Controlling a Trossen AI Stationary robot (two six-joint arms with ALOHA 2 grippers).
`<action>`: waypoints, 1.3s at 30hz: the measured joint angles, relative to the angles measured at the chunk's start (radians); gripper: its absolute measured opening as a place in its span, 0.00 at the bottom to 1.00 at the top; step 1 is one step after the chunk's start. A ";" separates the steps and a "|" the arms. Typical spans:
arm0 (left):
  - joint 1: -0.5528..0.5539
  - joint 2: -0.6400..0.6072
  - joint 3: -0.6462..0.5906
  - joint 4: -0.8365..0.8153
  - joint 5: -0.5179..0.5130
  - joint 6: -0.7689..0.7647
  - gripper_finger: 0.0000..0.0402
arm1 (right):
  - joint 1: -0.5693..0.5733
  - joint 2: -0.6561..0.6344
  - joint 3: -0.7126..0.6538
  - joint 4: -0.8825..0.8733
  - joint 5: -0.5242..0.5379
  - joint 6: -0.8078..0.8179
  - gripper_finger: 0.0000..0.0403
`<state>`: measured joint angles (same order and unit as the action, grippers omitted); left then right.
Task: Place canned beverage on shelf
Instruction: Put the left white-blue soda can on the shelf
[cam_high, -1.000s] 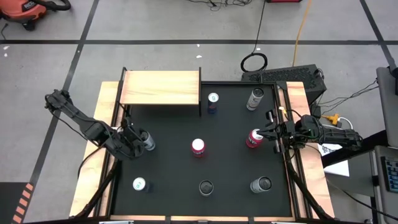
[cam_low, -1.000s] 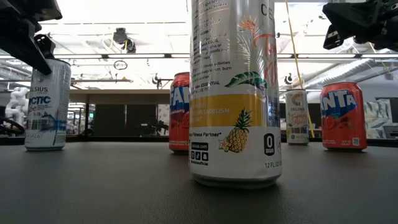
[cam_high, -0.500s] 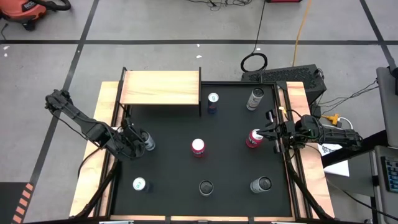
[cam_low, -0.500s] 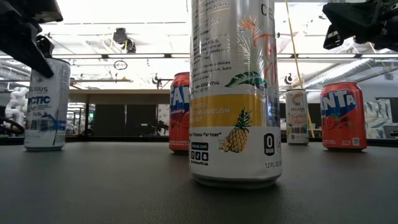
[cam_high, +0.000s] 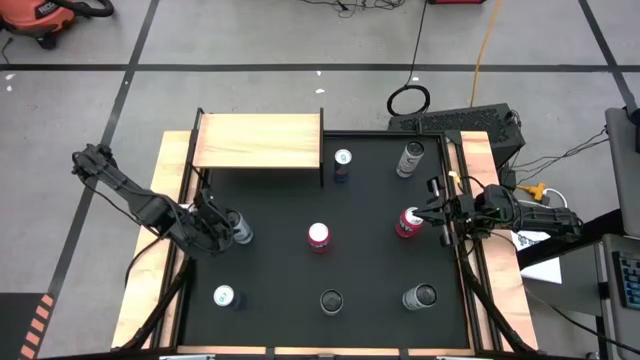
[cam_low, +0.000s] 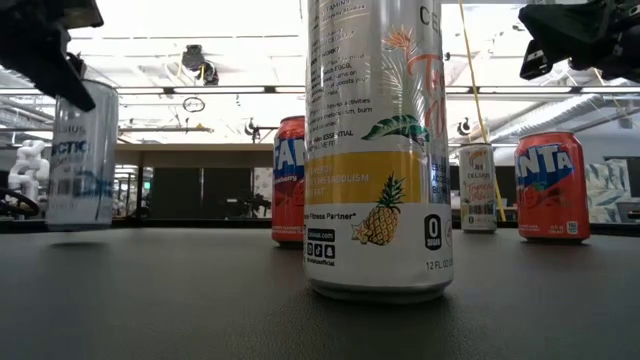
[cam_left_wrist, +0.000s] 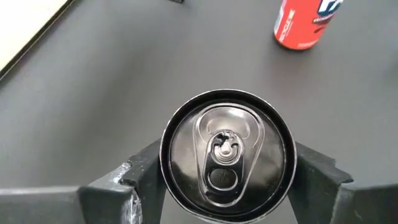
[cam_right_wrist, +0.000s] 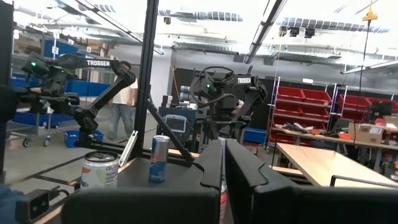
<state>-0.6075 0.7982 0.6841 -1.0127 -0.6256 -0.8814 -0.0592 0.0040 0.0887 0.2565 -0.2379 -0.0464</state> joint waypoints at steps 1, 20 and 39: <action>0.009 0.000 0.008 -0.001 0.001 0.002 0.63 | 0.000 0.000 0.000 0.000 0.000 0.010 0.00; 0.329 0.000 0.421 -0.302 0.030 0.198 0.63 | 0.000 0.000 0.000 -0.011 0.000 0.061 0.00; 0.747 0.078 0.728 -0.280 0.076 0.687 0.63 | 0.000 0.000 0.000 -0.022 0.000 0.061 0.00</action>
<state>0.1392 0.8758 1.4123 -1.2929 -0.5498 -0.1940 -0.0593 0.0040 0.0887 0.2344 -0.2379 0.0151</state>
